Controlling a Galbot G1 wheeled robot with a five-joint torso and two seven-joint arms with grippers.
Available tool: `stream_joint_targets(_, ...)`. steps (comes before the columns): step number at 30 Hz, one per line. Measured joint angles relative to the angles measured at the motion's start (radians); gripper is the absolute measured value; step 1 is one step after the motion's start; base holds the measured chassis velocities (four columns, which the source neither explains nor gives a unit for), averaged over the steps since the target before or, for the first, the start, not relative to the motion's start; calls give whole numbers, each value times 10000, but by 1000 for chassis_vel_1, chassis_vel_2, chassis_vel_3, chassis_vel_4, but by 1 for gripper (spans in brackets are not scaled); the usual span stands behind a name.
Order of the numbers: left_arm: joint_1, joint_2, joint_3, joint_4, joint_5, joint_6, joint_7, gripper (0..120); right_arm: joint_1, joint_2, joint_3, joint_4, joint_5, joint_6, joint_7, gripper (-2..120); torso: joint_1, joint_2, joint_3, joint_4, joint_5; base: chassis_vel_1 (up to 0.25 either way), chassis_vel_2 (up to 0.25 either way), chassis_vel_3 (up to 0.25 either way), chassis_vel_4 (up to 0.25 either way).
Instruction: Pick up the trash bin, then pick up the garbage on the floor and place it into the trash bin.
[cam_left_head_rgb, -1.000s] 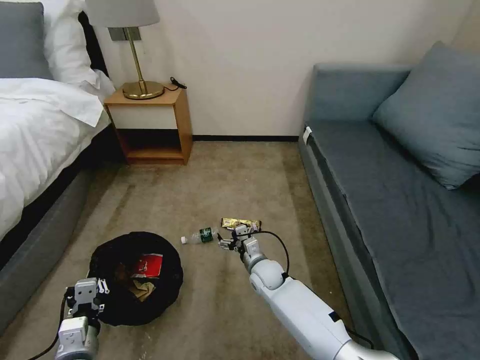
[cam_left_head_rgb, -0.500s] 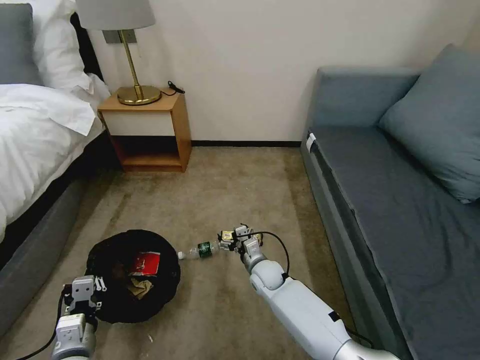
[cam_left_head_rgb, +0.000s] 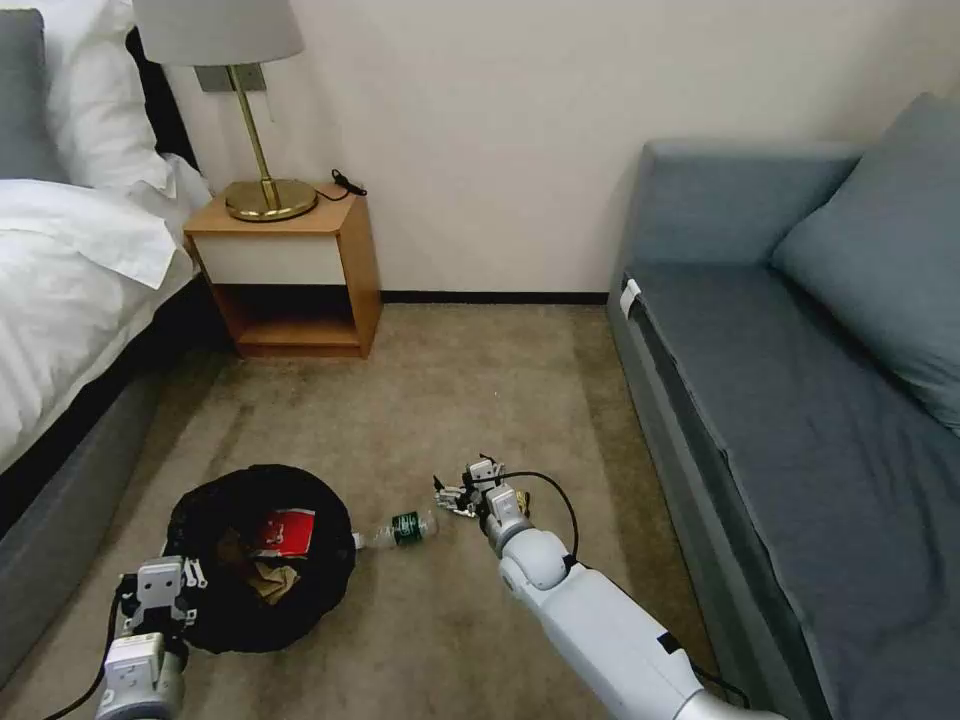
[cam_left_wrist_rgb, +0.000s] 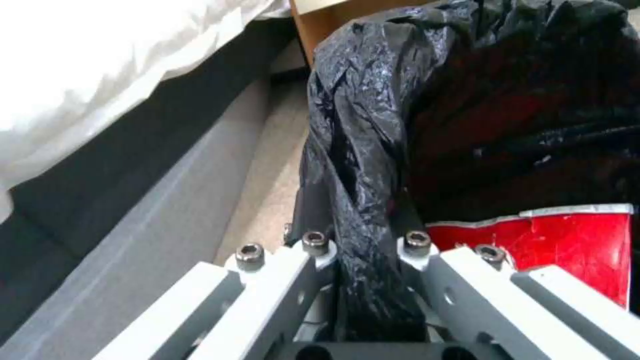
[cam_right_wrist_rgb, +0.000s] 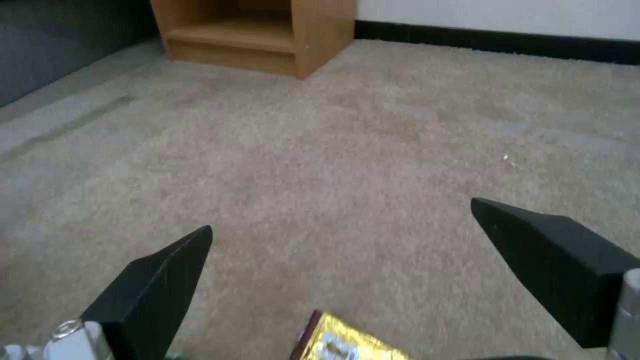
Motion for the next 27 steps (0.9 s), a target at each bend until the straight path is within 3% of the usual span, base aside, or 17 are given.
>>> stream_joint_targets(27,-128,411,-354,274,-480,-238,50,3,-477,208,-73,8,-749,-72,-194,100,0,0,2,0,1,-100,98,100,-96)
